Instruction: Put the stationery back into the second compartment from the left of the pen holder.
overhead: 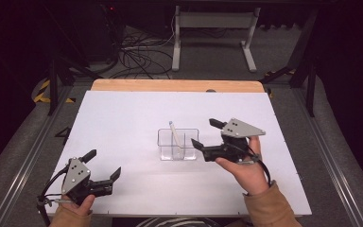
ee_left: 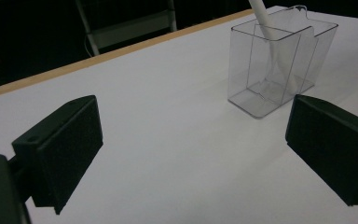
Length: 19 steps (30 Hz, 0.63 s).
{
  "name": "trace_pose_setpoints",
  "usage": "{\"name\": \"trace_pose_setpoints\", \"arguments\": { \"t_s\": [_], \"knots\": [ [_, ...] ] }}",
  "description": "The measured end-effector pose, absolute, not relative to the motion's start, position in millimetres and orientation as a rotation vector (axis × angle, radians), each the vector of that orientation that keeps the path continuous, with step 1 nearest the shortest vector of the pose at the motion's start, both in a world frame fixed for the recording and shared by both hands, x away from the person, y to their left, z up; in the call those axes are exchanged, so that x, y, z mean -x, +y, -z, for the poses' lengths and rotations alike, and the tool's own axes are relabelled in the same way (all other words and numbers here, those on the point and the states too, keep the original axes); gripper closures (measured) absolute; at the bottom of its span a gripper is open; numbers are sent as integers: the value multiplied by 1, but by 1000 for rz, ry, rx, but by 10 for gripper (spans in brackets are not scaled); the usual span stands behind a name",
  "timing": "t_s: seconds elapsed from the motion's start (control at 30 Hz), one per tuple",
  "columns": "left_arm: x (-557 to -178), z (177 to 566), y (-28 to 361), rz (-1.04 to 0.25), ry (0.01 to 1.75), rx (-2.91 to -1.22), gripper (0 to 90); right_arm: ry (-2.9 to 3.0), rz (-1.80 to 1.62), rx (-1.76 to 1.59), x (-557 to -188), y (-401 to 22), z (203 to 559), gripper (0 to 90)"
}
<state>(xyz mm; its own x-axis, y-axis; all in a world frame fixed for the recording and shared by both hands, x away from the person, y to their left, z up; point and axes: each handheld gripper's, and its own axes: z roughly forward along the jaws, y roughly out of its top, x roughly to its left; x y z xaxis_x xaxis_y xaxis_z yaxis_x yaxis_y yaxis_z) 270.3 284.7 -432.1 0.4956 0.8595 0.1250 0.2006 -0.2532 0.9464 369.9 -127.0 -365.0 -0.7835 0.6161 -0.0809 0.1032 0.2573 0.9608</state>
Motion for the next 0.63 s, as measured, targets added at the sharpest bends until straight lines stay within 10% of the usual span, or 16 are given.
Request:
{"name": "trace_pose_setpoints", "arguments": {
  "t_s": [0.63],
  "knots": [
    [-272,433,285,-833,851,-1752,40,2024,-1460,-838,-347,-241,455,81]
  ]
}}
